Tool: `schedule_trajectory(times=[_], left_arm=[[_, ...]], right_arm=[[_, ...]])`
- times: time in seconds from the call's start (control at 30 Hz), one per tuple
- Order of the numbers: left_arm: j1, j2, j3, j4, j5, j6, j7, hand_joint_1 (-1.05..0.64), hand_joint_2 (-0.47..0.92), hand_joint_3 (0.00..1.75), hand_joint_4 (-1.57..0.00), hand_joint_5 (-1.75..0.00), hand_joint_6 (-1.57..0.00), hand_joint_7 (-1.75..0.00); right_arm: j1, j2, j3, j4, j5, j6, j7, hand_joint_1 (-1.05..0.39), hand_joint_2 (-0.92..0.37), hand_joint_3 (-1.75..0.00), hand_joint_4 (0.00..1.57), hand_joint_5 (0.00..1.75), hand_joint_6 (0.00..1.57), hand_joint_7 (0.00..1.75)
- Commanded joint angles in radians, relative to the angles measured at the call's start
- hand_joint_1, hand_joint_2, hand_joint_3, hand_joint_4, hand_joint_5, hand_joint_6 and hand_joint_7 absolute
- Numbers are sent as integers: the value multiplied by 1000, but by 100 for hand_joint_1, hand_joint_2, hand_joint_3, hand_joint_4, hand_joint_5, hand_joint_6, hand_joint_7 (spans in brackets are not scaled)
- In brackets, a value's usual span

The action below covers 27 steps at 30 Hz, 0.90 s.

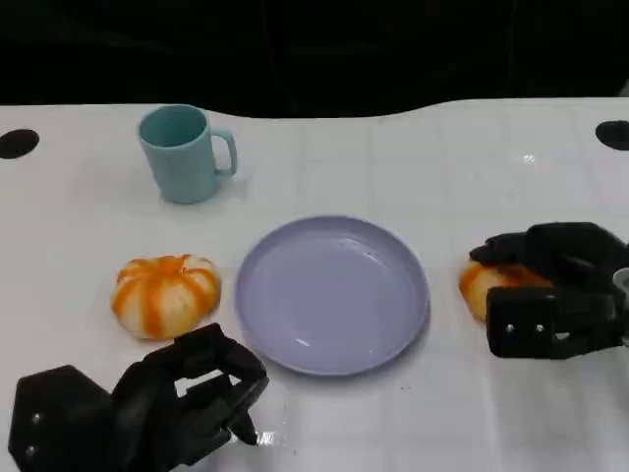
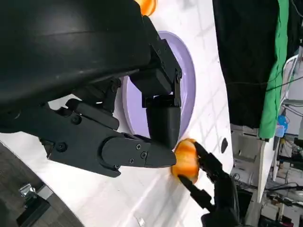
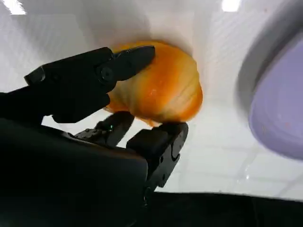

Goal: Grasp the bread from the table and place it into the plate.

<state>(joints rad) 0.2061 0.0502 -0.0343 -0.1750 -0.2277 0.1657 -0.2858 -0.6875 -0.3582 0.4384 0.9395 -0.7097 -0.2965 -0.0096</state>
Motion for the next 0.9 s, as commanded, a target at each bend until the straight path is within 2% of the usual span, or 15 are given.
schedule_trajectory(times=[0.03, 0.07, 0.13, 0.2, 0.33, 0.43, 0.53, 0.63, 0.77, 0.9], left_arm=[[8, 10, 5, -20, 0, -6, 3, -52, 92, 27, -73, -175, -73, -137], [9, 10, 5, -21, 0, -4, 4, -52, 92, 28, -73, -175, -73, -137], [9, 10, 5, -23, -2, 0, 5, -52, 92, 28, -73, -175, -73, -137], [11, 8, 5, -29, 0, 4, 9, -51, 92, 28, -72, -175, -74, -137], [13, 10, 3, -31, 2, 4, 8, -51, 92, 29, -72, -175, -74, -137], [12, 9, 3, -28, 3, 0, 7, -52, 92, 29, -71, -175, -73, -137], [11, 9, 4, -22, 1, -4, 5, -52, 92, 29, -71, -175, -73, -137], [8, 7, 5, -15, 2, -8, 6, -52, 92, 28, -72, -175, -74, -137], [8, 8, 6, -16, 2, 0, 9, -52, 92, 28, -73, -175, -73, -137], [8, 11, 3, -20, 10, 1, 11, -51, 92, 30, -71, -175, -72, -138]], right_arm=[[-40, -6, 17, 83, -11, -52, -111, -3, -91, -23, 83, 168, 107, 82], [-45, -4, 20, 99, -13, -57, -130, -4, -90, -26, 83, 172, 94, 112], [-55, 5, 23, 124, -12, -55, -154, -5, -90, -29, 83, 174, 86, 127], [-61, 12, 22, 146, -8, -58, -184, -6, -89, -29, 79, 174, 81, 130], [-64, 20, 22, 171, -4, -76, -248, -6, -86, -32, 82, 175, 82, 131], [-61, 25, 19, 179, -1, -93, -293, -5, -84, -37, 82, 175, 81, 134], [-58, 29, 11, 180, 10, -108, -324, -3, -77, -50, 82, 175, 77, 142], [-53, 33, -6, 177, 31, -138, -359, 0, -74, -52, 82, 175, 77, 144], [-50, 38, -26, 169, 59, -172, -389, 1, -60, -76, 85, 175, 67, 169], [-43, 39, -44, 152, 86, -220, -409, 8, -52, -81, 88, 175, 68, 174]])
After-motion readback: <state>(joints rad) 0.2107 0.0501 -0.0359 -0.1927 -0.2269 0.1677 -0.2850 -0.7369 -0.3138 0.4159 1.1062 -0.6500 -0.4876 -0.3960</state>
